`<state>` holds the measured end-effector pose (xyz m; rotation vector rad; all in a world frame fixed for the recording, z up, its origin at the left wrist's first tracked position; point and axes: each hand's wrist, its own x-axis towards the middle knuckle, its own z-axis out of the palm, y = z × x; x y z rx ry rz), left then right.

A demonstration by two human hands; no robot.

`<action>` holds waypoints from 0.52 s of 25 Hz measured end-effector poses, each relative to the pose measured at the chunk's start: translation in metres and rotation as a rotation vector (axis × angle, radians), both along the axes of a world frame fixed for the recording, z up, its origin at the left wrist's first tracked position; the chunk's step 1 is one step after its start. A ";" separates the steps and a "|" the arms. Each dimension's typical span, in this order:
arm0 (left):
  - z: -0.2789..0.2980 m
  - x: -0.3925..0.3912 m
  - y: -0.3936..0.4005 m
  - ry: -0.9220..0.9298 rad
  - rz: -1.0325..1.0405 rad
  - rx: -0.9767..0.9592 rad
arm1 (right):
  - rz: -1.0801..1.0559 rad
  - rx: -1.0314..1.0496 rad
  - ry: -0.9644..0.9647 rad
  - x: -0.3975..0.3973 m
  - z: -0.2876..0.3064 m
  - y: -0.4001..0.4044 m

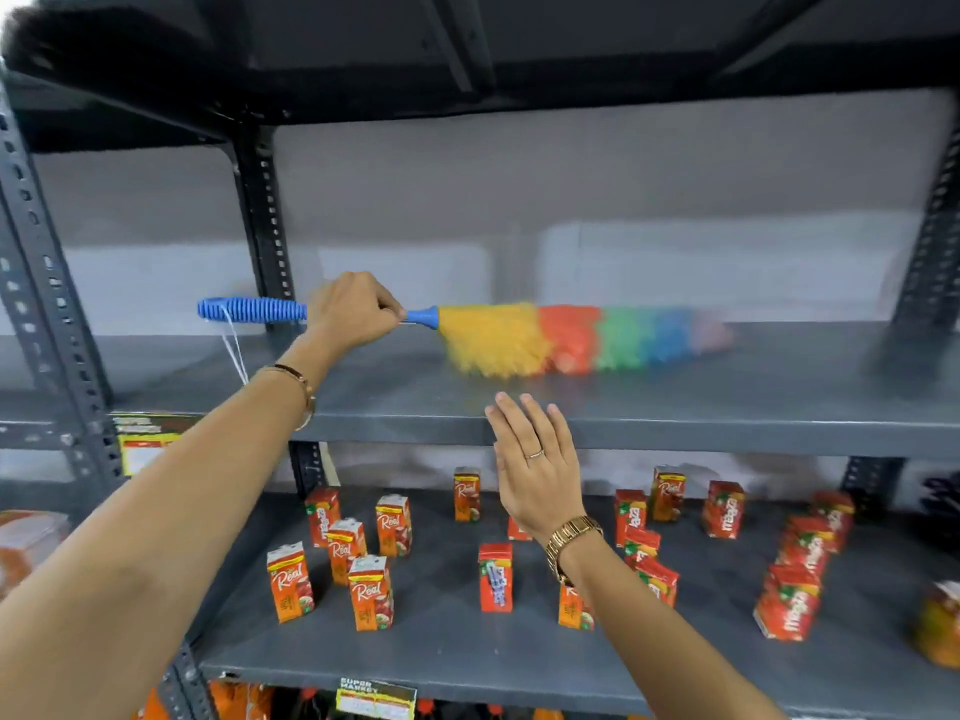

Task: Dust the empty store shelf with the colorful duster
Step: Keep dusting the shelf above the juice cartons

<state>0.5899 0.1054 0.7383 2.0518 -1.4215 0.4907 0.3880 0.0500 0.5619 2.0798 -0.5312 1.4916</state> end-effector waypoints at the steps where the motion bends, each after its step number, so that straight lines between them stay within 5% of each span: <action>1: 0.001 -0.008 -0.007 -0.093 0.061 -0.061 | -0.017 0.004 -0.002 -0.006 -0.001 -0.002; 4: 0.005 -0.023 -0.026 0.020 -0.060 -0.152 | -0.082 0.013 -0.011 -0.028 -0.004 -0.009; 7: -0.002 -0.044 -0.040 0.196 -0.326 -0.001 | -0.138 0.024 0.011 -0.049 -0.004 -0.015; 9: -0.005 -0.070 -0.057 0.104 -0.337 0.052 | -0.167 0.030 0.023 -0.062 -0.004 -0.018; 13: 0.003 -0.131 -0.086 -0.081 -0.271 -0.173 | -0.237 0.061 0.034 -0.089 -0.005 -0.022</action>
